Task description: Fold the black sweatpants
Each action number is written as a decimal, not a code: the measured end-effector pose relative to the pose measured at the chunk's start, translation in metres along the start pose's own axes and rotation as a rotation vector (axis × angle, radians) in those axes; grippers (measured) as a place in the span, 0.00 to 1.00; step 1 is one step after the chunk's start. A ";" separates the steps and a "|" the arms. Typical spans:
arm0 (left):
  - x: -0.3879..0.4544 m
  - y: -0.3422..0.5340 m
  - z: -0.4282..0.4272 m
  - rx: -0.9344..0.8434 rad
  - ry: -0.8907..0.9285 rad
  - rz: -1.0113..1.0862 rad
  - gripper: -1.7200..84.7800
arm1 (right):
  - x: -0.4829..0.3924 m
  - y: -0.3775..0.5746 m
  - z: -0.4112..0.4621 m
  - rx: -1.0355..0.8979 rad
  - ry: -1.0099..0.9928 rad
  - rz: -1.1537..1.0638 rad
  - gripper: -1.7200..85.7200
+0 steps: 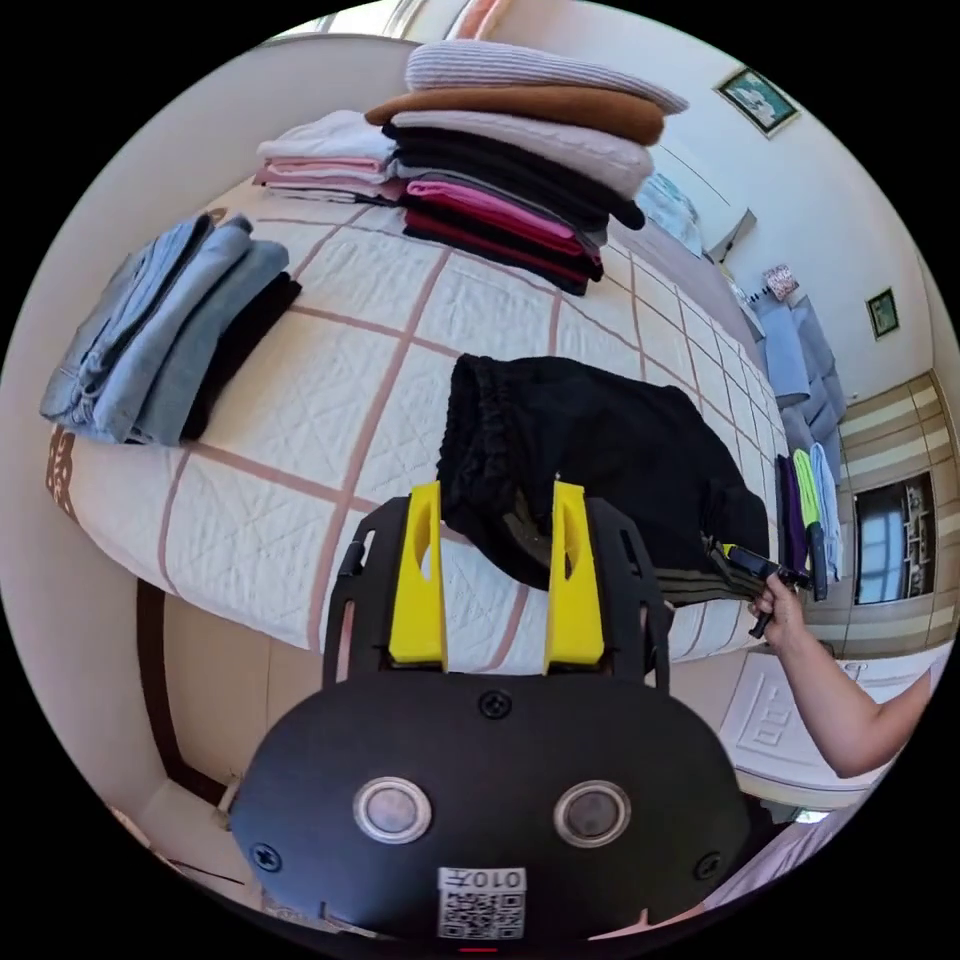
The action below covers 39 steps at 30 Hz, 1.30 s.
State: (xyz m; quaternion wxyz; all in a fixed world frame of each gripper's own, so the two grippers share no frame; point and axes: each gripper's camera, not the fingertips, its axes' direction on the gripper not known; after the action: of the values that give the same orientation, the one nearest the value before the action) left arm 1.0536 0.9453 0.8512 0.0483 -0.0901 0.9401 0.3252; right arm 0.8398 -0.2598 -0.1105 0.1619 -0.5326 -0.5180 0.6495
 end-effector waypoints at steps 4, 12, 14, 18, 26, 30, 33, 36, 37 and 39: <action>-0.024 0.015 0.015 -0.040 0.112 -0.112 0.18 | -0.007 0.011 -0.012 -0.009 0.004 0.131 0.05; -0.034 0.030 0.008 -0.029 0.227 -0.246 0.16 | -0.071 0.018 -0.032 0.084 0.119 0.044 0.04; -0.023 0.030 0.007 -0.058 0.208 -0.241 0.15 | -0.083 0.014 -0.016 0.063 0.140 0.023 0.04; 0.005 0.031 -0.012 -0.005 0.160 -0.222 0.12 | -0.092 0.017 0.016 0.001 0.161 -0.022 0.04; 0.171 0.000 -0.101 0.097 -0.087 0.345 0.09 | -0.032 0.053 0.062 0.000 0.039 0.017 0.05; 0.336 -0.014 -0.132 0.164 -0.114 0.724 0.09 | 0.008 0.077 0.062 0.075 -0.052 0.044 0.05; 0.458 0.004 -0.125 0.201 -0.081 0.970 0.09 | 0.050 0.101 0.058 0.153 -0.128 0.075 0.05; 0.557 0.027 -0.083 0.116 0.015 1.126 0.11 | 0.106 0.130 0.059 0.254 -0.222 0.126 0.05; 0.586 0.035 -0.055 0.007 0.093 1.176 0.11 | 0.131 0.141 0.066 0.279 -0.276 0.154 0.06; 0.614 0.045 -0.018 -0.191 0.197 1.197 0.12 | 0.167 0.155 0.085 0.275 -0.370 0.203 0.06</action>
State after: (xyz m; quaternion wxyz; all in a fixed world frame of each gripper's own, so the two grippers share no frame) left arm 0.4431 0.8843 0.8002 -0.2383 0.4200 0.7942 0.3688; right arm 0.7559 -0.2389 -0.3381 0.0690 -0.4271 -0.3894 0.8132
